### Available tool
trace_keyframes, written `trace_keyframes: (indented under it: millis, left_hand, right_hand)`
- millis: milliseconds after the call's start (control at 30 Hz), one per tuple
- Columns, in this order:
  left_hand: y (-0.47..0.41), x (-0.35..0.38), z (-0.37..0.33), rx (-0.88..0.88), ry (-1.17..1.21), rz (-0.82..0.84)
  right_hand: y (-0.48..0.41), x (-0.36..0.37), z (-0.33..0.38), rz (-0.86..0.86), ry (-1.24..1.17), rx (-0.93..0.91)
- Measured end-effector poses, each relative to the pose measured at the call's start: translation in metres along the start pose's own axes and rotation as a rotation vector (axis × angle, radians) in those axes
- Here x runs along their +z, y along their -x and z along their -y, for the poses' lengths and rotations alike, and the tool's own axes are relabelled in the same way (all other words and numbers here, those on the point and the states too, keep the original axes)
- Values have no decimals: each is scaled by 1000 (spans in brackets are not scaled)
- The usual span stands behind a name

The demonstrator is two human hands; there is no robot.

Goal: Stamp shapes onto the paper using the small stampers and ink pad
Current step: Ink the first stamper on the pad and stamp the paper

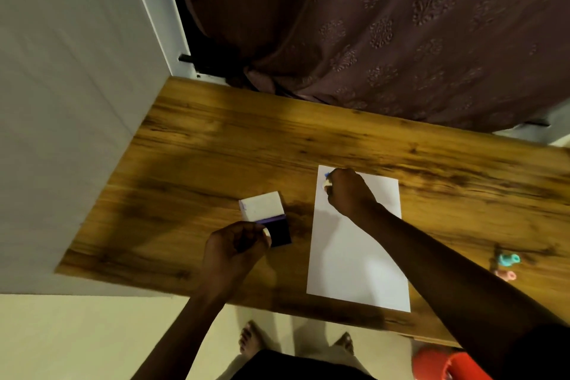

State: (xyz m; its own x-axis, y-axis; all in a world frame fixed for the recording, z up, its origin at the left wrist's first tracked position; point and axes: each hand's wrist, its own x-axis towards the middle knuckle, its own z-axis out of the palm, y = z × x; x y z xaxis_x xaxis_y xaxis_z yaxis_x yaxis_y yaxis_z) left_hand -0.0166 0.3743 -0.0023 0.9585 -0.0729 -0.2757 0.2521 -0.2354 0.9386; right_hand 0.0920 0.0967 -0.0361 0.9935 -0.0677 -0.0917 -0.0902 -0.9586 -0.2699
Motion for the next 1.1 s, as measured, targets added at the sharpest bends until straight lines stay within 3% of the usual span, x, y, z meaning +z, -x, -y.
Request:
trace_keyframes:
  millis: [167, 367, 533, 767, 1100]
  left_hand:
    - [6, -4, -10, 25, 0, -11]
    - [15, 9, -17, 57, -46, 15]
    - [17, 42, -36, 94, -8, 52]
    - [23, 96, -70, 177, -18, 172]
    - [23, 157, -89, 307, -126, 290]
  right_hand:
    - [-5, -13, -6, 38, -175, 34]
    - [18, -69, -8, -63, -731, 168]
    - [85, -105, -16, 63, -1201, 156]
    - [167, -103, -32, 103, -1179, 121]
    - [193, -114, -73, 40, -1126, 82]
